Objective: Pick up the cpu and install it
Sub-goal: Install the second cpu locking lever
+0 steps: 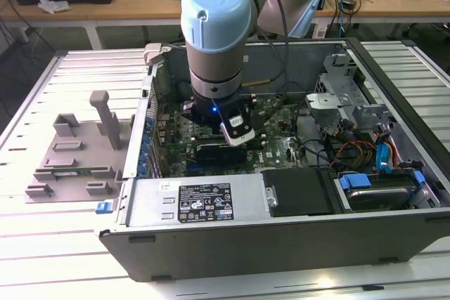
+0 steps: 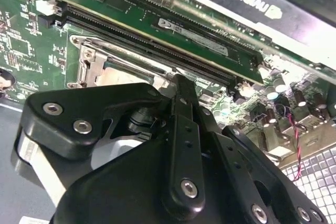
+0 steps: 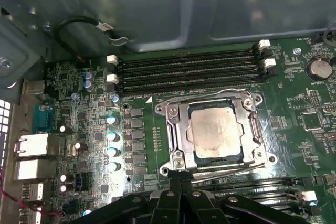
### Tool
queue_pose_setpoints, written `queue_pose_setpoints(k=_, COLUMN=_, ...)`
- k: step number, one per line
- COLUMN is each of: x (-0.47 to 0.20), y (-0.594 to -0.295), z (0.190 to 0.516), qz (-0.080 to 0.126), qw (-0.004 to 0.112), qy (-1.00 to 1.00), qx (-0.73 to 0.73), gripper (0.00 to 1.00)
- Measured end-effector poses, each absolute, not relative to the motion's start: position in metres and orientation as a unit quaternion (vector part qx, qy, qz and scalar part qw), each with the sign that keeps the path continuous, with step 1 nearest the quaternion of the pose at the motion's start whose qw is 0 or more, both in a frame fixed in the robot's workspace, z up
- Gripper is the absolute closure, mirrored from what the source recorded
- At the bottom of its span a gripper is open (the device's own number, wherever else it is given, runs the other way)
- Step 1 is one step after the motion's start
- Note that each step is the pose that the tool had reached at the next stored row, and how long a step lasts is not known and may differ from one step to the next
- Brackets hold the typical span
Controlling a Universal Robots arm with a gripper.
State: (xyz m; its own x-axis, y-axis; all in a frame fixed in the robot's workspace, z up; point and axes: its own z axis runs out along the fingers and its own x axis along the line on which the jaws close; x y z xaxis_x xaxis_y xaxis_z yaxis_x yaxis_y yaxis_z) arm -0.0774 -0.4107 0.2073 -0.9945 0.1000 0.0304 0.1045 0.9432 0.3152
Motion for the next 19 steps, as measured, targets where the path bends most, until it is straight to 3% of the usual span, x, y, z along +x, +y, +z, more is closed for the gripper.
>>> queue_pose_setpoints(k=8, x=-0.0782, y=-0.4111, z=0.2011, qz=-0.179, qw=0.007, qy=-0.982, qx=-0.058, gripper=0.89)
queue_pose_setpoints(k=19, x=-0.0787, y=-0.4143, z=0.1995, qz=-0.182, qw=0.007, qy=-0.981, qx=-0.061, gripper=0.89)
